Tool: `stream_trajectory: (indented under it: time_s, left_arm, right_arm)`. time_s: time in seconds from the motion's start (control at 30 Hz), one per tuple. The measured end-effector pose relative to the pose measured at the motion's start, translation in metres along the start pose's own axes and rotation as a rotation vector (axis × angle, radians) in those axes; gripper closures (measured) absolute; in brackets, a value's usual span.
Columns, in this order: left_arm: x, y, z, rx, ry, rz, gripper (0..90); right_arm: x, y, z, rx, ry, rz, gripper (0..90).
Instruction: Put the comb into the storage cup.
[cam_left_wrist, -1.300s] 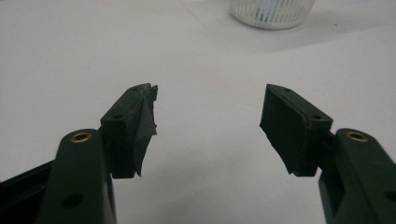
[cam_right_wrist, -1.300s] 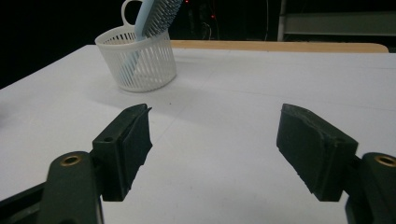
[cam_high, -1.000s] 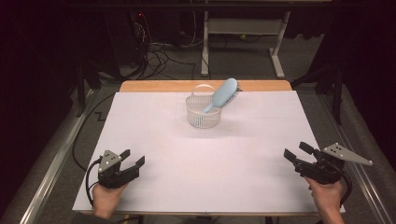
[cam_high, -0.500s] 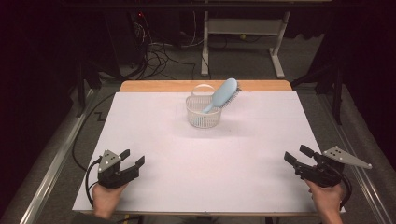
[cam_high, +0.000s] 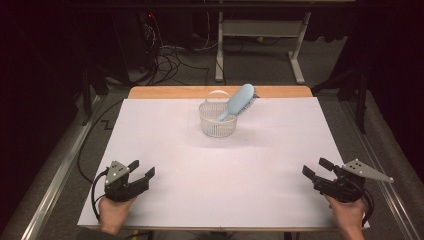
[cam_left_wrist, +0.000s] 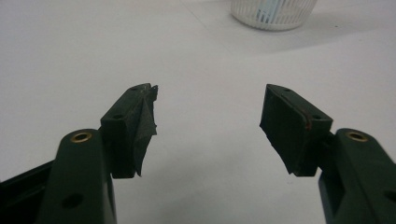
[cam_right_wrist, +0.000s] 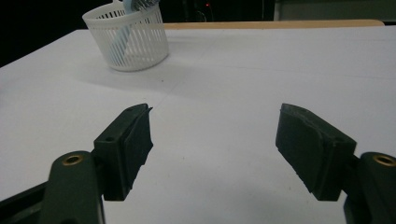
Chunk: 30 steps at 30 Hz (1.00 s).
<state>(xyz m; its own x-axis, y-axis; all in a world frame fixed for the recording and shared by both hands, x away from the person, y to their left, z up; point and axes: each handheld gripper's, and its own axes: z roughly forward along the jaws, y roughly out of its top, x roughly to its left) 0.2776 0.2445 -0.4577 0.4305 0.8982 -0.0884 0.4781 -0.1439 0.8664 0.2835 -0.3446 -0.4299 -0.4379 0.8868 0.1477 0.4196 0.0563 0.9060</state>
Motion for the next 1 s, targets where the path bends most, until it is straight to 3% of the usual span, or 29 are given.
stream_trajectory:
  time_s: [1.0]
  left_arm:
    - [-0.001,0.0,0.0,-0.001,0.0,0.001,35.7]
  right_arm:
    - [-0.002,-0.018,0.004,0.029,-0.013,0.007,26.9]
